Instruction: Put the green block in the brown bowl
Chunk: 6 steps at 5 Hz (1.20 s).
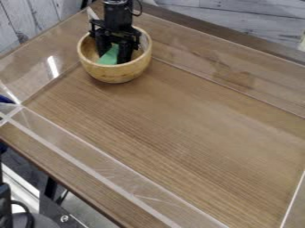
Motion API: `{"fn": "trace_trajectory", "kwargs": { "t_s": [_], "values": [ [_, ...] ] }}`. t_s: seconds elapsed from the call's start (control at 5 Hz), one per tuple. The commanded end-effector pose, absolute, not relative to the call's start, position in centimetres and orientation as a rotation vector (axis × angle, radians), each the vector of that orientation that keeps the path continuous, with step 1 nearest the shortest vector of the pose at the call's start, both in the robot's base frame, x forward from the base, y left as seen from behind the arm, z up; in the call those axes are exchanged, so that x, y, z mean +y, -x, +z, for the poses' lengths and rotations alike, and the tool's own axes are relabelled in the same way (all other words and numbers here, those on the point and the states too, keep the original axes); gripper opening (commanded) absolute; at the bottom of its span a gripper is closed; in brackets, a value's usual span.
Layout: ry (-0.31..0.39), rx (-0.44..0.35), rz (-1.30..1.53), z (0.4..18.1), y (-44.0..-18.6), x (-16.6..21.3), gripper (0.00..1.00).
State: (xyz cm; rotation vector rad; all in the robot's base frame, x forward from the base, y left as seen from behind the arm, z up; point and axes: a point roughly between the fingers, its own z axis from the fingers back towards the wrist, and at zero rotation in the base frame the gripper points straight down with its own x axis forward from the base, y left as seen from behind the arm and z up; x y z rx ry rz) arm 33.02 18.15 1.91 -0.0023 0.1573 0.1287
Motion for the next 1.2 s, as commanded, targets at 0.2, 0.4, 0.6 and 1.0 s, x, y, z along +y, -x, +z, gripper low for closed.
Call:
{"fn": "trace_trajectory", "kwargs": {
  "t_s": [0.2,0.4,0.6,1.0],
  "values": [
    [0.011,0.179,0.147,1.21,-33.02,18.23,0.0],
    [0.013,0.187,0.147,1.23,-33.1,18.24,0.0],
    [0.015,0.194,0.148,1.22,-33.19,18.26,0.0],
    [0.021,0.19,0.152,1.99,-33.32,18.14,1.0]
  ]
}}
